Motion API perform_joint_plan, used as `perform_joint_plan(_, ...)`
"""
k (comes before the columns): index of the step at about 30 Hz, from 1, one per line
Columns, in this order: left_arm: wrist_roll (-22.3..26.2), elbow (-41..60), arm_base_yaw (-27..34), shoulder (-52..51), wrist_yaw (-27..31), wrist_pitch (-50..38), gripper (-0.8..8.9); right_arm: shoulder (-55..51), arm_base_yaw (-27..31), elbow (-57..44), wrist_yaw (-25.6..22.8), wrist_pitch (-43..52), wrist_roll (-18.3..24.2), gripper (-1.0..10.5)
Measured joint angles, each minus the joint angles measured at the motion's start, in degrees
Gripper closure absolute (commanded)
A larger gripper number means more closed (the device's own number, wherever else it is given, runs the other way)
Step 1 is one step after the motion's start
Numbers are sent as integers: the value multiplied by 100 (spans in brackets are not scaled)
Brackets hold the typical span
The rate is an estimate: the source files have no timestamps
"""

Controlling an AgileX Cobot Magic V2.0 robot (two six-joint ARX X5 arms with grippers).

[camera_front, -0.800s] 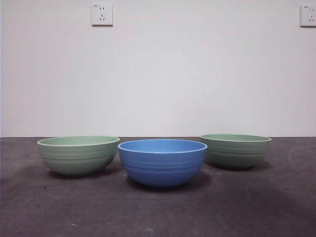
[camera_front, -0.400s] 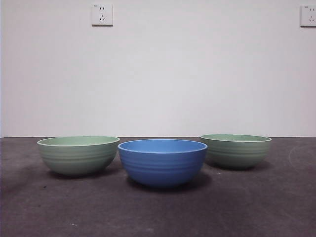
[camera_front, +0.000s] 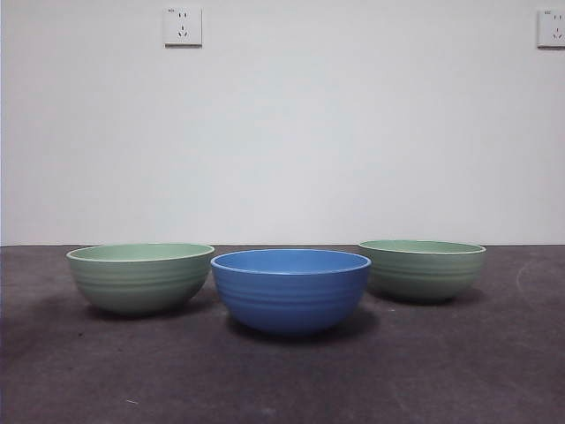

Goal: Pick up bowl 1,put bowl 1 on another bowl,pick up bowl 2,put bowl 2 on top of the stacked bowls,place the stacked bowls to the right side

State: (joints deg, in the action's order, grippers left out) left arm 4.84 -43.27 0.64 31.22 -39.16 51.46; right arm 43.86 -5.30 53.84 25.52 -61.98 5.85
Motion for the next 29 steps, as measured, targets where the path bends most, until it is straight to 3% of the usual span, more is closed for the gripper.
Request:
perform_joint_plan(4, 160, -101, 0, 74, 2, 79, 812, 0, 0, 4, 0, -4, 57, 938)
perform_joint_plan(6, 170, -101, 0, 81, 4, 87, 767, 0, 0, 4, -2, -2, 63, 862)
perform_joint_plan(10, 173, -98, 0, 81, 17, 92, 335, 2, 0, 4, -7, 2, 31, 511)
perform_joint_plan(11, 170, -98, 0, 81, 17, 92, 286, 4, 0, 4, -7, 9, -9, 442)
perform_joint_plan(23, 155, -98, 0, 92, 20, 90, 281, 267, 0, 4, -7, 55, -352, 407)
perform_joint_plan(29, 140, -98, 0, 92, 24, 90, 281, 623, 0, 4, -26, 658, -673, 410)
